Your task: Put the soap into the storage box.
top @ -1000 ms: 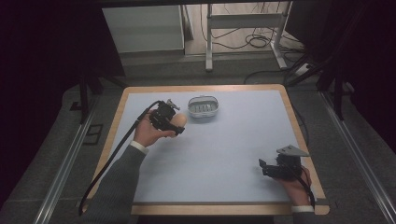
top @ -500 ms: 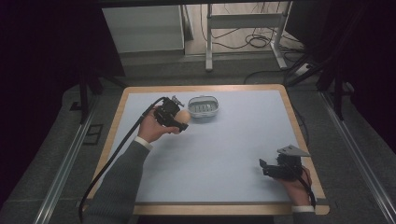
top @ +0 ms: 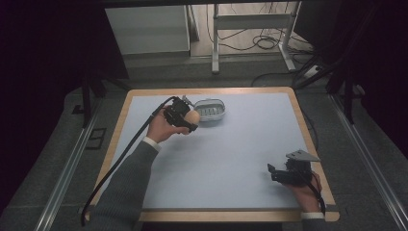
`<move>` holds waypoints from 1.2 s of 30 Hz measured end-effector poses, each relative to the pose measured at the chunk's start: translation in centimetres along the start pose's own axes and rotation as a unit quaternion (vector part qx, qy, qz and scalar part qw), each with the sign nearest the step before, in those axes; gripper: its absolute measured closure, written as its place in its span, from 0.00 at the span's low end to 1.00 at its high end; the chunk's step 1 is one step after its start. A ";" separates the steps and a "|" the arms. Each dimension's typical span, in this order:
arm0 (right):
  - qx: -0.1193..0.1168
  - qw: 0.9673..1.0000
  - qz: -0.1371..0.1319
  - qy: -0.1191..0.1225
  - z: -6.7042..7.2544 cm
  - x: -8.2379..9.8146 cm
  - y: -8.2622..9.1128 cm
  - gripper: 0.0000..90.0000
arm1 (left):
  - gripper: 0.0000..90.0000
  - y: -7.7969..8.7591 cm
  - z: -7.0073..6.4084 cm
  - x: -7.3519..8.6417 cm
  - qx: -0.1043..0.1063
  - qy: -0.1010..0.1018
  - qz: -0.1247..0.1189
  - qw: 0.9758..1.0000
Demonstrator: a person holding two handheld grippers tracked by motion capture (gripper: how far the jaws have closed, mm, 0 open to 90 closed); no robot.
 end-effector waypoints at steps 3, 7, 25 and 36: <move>-0.001 1.000 0.000 -0.001 0.0 0.0 0.0 0.11 | 0.36 -0.2 0.2 -0.4 -0.001 -0.004 0.005 1.000; 0.001 1.000 0.000 -0.001 -0.1 0.1 -0.1 0.11 | 0.36 -0.4 0.4 -1.0 0.003 -0.010 0.006 1.000; 0.002 1.000 0.003 -0.005 -0.4 0.3 -0.2 0.11 | 0.36 -1.6 1.8 -3.9 0.000 -0.024 0.014 1.000; 0.003 1.000 0.006 -0.003 -0.4 0.4 -0.3 0.11 | 0.36 -2.4 2.3 -6.0 0.005 -0.038 0.011 0.999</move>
Point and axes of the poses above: each handheld gripper's, and its own axes: y roughly backward along the jaws, x roughly out of its underside, z roughly to its left, the point moved 6 cm from there along -y, roughly forward along the jaws, and after that the axes turned 4 degrees about -x, right-handed, at the moved point
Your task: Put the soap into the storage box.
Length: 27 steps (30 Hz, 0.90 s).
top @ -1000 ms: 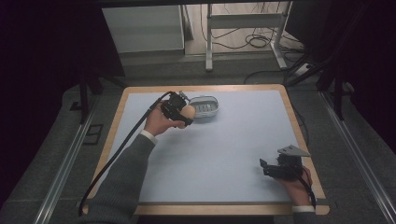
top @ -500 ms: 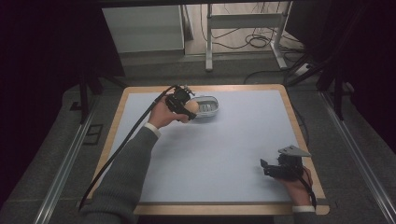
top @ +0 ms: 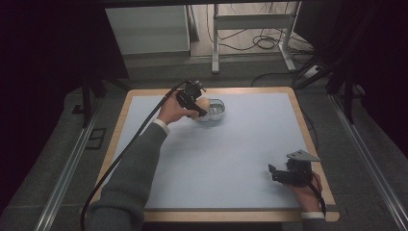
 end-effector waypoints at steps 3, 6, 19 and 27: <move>0.001 1.000 -0.001 0.000 0.0 0.0 0.0 0.11 | 0.36 -0.2 0.3 -0.6 -0.001 -0.003 0.001 1.000; 0.002 1.000 -0.001 -0.002 -0.1 -0.1 0.2 0.11 | 0.36 -0.5 0.4 -1.2 -0.003 -0.007 0.005 1.000; 0.002 1.000 0.001 -0.003 -0.3 0.1 0.0 0.11 | 0.36 -2.7 0.1 -3.2 -0.001 -0.038 0.020 0.999; 0.003 1.000 0.000 -0.002 -0.4 0.1 0.0 0.11 | 0.36 -4.4 0.3 -3.2 -0.001 -0.038 0.036 0.999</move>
Point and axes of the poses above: each handheld gripper's, and its own axes: y roughly backward along the jaws, x roughly out of its underside, z roughly to its left, the point moved 6 cm from there along -y, roughly forward along the jaws, and after that the axes turned 4 degrees about -x, right-handed, at the moved point
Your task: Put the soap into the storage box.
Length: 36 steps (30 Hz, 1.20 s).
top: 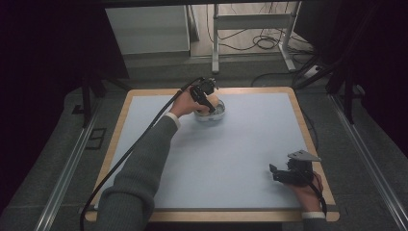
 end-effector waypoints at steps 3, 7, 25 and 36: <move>0.001 1.000 0.002 -0.001 0.0 0.1 0.0 0.11 | 0.36 -0.5 0.2 0.1 -0.001 0.003 0.006 1.000; 0.002 1.000 0.003 -0.001 -0.1 0.1 -0.1 0.11 | 0.36 -1.3 0.0 0.3 -0.003 0.001 0.017 1.000; 0.003 1.000 -0.006 -0.001 -0.1 -0.2 0.3 0.11 | 0.26 1.7 -2.3 1.8 0.007 -0.009 -0.029 1.000; -0.005 1.000 -0.011 0.001 0.4 -0.5 0.3 0.11 | 0.24 5.6 -3.1 6.0 -0.012 0.001 -0.074 0.997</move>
Point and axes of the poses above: each handheld gripper's, and its own axes: y roughly backward along the jaws, x roughly out of its underside, z roughly to its left, the point moved 6 cm from there along -y, roughly forward along the jaws, and after that the axes turned 4 degrees about -x, right-handed, at the moved point
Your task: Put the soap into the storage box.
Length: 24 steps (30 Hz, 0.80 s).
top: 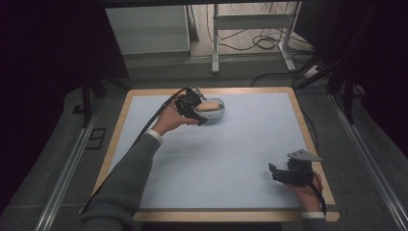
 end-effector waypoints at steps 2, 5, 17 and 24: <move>-0.001 1.000 -0.001 0.002 0.1 0.0 0.0 0.11 | 0.24 0.7 -0.1 0.9 -0.002 0.009 -0.012 1.000; -0.002 1.000 -0.001 0.003 0.1 0.0 0.1 0.11 | 0.24 1.8 -0.6 2.3 -0.009 0.024 -0.043 0.999; -0.004 1.000 -0.001 0.006 0.2 -0.1 0.1 0.11 | 0.24 3.8 -3.1 10.4 -0.004 0.092 -0.078 0.993; -0.005 1.000 0.000 0.011 0.5 -0.2 0.0 0.11 | 0.24 4.6 -4.4 15.2 0.002 0.143 -0.081 0.986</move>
Point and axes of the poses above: each handheld gripper's, and its own axes: y roughly backward along the jaws, x roughly out of its underside, z roughly to its left, the point moved 6 cm from there along -y, roughly forward along the jaws, and after that the axes turned 4 degrees about -x, right-handed, at the moved point
